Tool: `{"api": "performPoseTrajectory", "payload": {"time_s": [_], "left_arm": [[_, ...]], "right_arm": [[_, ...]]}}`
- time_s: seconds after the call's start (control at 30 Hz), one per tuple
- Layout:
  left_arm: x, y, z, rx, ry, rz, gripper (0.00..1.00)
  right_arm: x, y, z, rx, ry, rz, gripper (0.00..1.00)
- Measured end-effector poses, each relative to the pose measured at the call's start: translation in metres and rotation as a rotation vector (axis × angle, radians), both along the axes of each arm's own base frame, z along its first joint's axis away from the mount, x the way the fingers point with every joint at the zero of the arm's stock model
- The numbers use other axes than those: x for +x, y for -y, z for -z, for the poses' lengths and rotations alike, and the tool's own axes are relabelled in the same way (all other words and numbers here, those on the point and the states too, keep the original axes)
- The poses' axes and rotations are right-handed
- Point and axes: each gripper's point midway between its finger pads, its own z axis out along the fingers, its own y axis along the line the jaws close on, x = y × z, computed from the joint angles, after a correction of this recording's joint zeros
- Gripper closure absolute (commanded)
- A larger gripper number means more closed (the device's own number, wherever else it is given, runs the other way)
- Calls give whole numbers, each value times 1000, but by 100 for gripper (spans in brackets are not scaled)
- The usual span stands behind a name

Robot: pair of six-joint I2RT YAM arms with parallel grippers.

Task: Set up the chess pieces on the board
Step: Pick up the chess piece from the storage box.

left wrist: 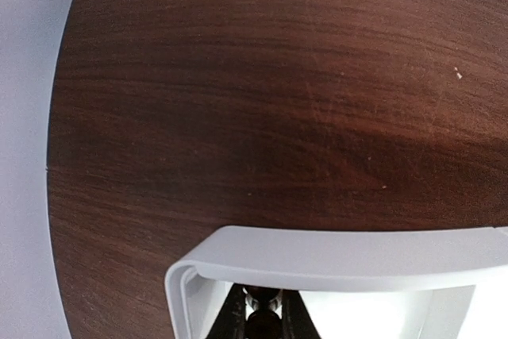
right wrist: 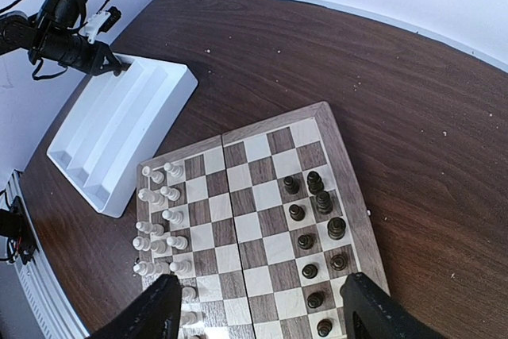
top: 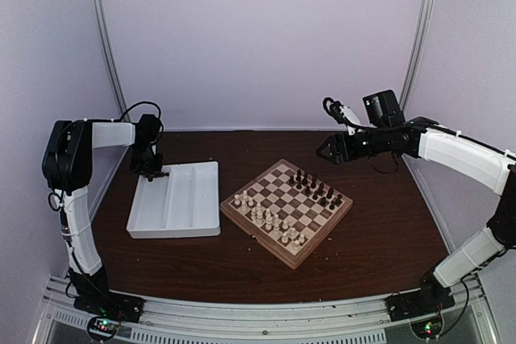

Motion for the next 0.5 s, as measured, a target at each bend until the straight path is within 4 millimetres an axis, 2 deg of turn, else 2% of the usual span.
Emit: {"api": "performPoseTrajectory", "payload": {"time_s": [0.2,0.3,0.4,0.5], "left_arm": [[-1,2,-1,-11,-2,1,98],[-8,7,-3,-45,-13,11,98],[-21,15,-13,-105,-11,18,96],[-37,29,-31,-187,14,33,95]], "right_arm": [[0,0,0,-1,-2,0,27],[0,0,0,0,-2,-1,27],[-1,0,1,0,-5,-3,27],[-1,0,1,-2,-8,-3,27]]}}
